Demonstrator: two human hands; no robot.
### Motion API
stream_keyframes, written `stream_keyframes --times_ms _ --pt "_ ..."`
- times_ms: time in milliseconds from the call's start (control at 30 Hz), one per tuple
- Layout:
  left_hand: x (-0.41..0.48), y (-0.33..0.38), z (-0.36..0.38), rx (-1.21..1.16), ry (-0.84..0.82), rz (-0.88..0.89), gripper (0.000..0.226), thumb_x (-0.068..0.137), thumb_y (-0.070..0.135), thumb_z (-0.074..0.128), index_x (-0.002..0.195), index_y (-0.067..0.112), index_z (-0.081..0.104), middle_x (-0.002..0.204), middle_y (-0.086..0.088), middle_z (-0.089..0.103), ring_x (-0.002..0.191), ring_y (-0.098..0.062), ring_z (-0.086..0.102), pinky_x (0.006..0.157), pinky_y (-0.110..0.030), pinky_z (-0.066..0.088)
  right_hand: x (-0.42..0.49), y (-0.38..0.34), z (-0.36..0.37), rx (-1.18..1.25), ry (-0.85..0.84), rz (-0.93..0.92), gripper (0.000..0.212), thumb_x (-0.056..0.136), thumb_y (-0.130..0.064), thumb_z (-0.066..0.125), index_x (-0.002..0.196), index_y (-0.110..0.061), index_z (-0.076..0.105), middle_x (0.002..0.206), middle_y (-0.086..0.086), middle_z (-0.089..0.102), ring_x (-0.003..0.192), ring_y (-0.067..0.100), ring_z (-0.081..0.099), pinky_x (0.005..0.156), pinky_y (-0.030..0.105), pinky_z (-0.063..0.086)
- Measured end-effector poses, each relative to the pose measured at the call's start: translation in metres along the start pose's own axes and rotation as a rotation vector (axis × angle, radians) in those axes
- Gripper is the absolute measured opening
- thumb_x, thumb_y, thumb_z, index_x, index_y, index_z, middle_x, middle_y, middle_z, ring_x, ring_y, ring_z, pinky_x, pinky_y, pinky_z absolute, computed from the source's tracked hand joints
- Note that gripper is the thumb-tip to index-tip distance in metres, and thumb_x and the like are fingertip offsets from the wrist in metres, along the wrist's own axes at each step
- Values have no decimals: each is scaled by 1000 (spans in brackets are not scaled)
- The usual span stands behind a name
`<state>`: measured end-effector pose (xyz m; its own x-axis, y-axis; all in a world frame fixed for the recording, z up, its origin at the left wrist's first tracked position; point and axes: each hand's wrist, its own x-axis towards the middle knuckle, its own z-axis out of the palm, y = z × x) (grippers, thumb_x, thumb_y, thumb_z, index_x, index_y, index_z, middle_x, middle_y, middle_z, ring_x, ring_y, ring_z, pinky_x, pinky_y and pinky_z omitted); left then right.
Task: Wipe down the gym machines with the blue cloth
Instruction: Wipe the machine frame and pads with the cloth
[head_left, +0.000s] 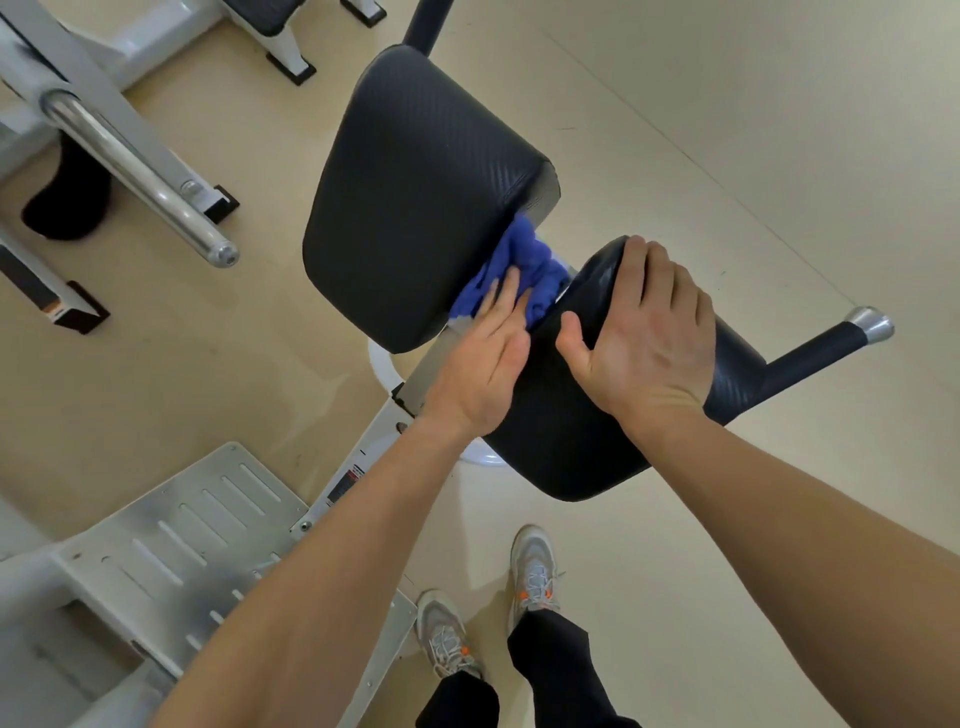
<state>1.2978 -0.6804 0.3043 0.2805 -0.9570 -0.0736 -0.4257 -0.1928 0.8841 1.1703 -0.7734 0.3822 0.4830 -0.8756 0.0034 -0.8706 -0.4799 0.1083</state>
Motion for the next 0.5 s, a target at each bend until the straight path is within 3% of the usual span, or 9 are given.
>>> stream_keyframes --times_ms 67,167,300,400,500 --pt "22 17 -4 -55 29 57 48 107 27 27 153 17 19 163 3 17 150 -5 11 119 -16 7 0 1 1 -1 6 -6 84 87 -63 37 146 -4 27 143 19 42 121 39 47 99 50 41" --pt "11 -1 0 -16 27 54 46 107 25 27 152 22 16 163 3 16 150 -4 9 120 -18 8 0 1 2 6 14 -14 84 87 -62 37 146 -4 27 143 19 41 121 39 46 99 51 41" --pt "-38 -46 14 7 14 -92 46 106 29 25 147 31 5 164 -1 15 150 -12 15 121 -30 19 1 2 4 -5 24 -18 84 88 -63 36 147 -4 25 144 19 39 123 40 45 102 52 40" --pt "-53 -52 20 -46 14 -215 45 107 26 29 143 35 3 163 0 18 148 -12 20 117 -26 24 0 2 5 -7 26 -24 84 88 -63 35 147 -5 24 145 20 39 125 41 45 103 53 40" --pt "-60 -60 27 -88 83 -359 48 107 33 28 153 29 14 160 2 26 146 -12 26 116 -24 25 0 2 6 -11 41 -29 83 89 -63 35 147 -5 24 145 20 39 124 41 45 102 52 40"
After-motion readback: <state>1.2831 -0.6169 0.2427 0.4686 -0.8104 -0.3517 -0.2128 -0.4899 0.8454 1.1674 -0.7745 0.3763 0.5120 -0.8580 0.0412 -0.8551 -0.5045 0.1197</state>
